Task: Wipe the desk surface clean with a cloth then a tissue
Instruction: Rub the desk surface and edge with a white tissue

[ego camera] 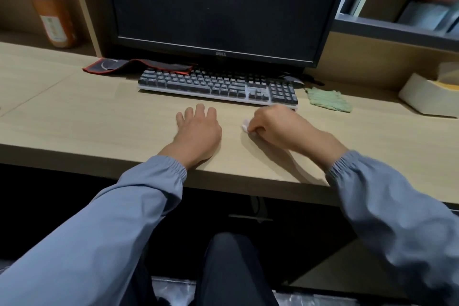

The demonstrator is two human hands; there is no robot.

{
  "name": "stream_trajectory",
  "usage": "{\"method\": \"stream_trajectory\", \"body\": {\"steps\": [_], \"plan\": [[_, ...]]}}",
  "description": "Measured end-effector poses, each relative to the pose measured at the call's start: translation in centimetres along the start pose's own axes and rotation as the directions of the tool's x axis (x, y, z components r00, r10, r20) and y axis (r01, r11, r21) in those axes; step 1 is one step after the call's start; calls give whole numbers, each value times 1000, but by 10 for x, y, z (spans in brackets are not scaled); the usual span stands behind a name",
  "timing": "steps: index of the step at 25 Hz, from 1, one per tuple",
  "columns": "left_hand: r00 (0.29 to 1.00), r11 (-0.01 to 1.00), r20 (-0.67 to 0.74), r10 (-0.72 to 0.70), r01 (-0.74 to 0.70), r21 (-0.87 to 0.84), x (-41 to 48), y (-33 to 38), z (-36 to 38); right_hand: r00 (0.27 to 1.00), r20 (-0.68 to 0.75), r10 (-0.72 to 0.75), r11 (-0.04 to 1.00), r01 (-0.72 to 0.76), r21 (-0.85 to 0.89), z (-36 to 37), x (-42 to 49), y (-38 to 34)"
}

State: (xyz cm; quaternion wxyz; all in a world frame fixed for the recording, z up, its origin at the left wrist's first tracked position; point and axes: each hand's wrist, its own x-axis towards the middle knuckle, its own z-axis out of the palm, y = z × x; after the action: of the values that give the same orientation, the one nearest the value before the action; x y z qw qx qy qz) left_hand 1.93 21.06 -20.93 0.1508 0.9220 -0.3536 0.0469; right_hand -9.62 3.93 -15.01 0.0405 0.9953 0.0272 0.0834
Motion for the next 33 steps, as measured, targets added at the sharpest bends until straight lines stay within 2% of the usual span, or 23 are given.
{"method": "stream_trajectory", "body": {"steps": [2,4,7,10,15,18,20,25,28,33], "plan": [[998,998,28,-57,57,-1,-3,2,-3,996,-48,-76,994,79,71,-6,-55,-27],[991,993,67,-117,117,10,-2,9,-15,989,-45,-141,988,143,59,-10,-97,-41],[994,1000,109,-12,10,22,3,32,-27,989,-16,-148,985,149,87,-10,-105,-31],[976,995,204,75,-88,55,-1,48,-15,995,-39,-90,993,93,77,-5,-67,-10],[958,995,284,30,-56,84,1,46,-7,982,39,183,982,-181,-56,6,27,53],[956,996,292,24,-49,78,1,47,-8,974,52,222,972,-217,-92,10,47,66],[955,996,297,21,-46,79,-1,47,-8,979,29,200,979,-199,-43,5,34,56],[949,988,313,22,-68,137,-2,50,-9,1000,-16,-8,997,9,78,-10,-79,-4],[939,976,343,6,-81,202,1,54,-15,998,-43,-50,989,56,135,-17,-128,-20],[932,961,362,-6,-95,259,5,55,-15,996,-90,-12,985,28,171,-8,-93,4]]}}
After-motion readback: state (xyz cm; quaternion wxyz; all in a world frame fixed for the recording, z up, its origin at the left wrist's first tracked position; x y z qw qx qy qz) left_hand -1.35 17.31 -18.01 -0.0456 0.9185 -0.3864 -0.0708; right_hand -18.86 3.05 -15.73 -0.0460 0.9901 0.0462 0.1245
